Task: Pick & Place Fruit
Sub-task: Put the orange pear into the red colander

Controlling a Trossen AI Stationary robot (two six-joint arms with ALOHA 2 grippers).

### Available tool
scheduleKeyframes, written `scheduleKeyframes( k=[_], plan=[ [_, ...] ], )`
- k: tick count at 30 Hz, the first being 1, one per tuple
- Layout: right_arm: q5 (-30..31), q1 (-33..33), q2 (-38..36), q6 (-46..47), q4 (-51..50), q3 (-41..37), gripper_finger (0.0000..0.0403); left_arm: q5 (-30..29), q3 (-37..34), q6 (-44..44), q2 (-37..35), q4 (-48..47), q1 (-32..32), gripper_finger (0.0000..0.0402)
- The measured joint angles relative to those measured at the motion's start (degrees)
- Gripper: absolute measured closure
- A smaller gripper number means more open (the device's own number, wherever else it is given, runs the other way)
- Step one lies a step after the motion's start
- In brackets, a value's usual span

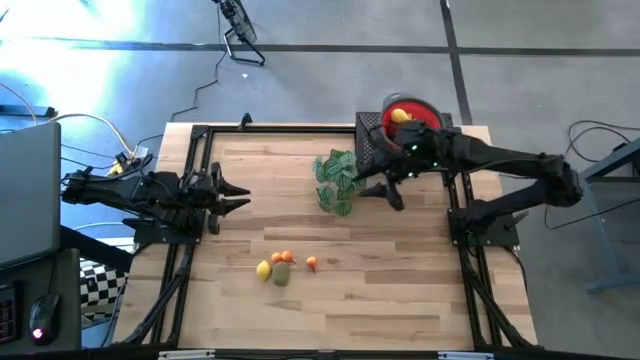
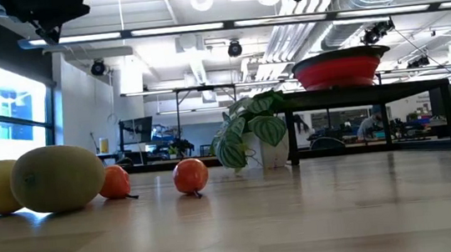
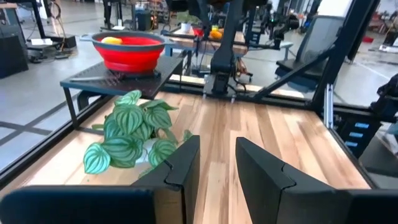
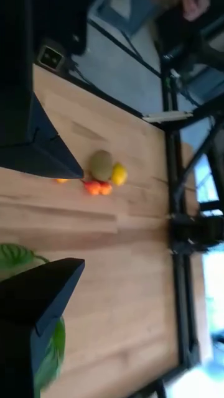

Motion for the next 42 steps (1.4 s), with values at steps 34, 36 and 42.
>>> scheduleKeyframes(
  k=[34,36,42],
  plan=[
    [38.23,31.68,31.11,37.06,29.20,-0.02,0.0201,0.03,0.00,-4.70,0.02,-11.71,0.01,0.0303],
    [39.17,32.27,32.79,38.43,29.13,-0.02,0.0213,0.03,0.00,-4.70,0.02,-11.82,0.02,0.0303],
    [40.38,33.24,36.35,34.70,30.10,-0.04,0.0261,0.05,0.00,-4.70,0.02,-12.16,0.00,0.0303]
  ],
)
